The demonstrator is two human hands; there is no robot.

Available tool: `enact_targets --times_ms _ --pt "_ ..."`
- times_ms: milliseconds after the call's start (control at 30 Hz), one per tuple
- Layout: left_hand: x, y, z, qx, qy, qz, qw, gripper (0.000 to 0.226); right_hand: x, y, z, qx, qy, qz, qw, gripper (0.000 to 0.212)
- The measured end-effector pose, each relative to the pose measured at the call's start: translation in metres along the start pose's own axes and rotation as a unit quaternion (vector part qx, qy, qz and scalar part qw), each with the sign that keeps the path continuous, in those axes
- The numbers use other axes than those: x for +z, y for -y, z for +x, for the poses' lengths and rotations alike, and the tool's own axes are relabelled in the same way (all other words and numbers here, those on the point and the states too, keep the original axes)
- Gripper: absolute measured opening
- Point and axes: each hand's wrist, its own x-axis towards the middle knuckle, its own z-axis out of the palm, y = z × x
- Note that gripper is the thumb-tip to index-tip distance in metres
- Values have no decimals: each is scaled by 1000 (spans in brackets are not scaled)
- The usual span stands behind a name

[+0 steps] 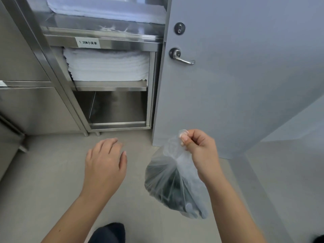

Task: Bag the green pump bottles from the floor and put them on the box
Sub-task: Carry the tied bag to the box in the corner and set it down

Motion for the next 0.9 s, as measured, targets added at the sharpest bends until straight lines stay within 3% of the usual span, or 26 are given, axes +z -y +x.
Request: enact_targets --times_ms 267,567,900 --pt "-17 59 16 -3 0 7 1000 44 71 24 12 -4 24 7 1000 22" --pt "-30 169 42 -65 2 25 998 44 189 24 39 18 63 13 998 21" --pt "-45 265 56 -133 -76 83 985 34 311 22 67 -12 173 -22 985 20"
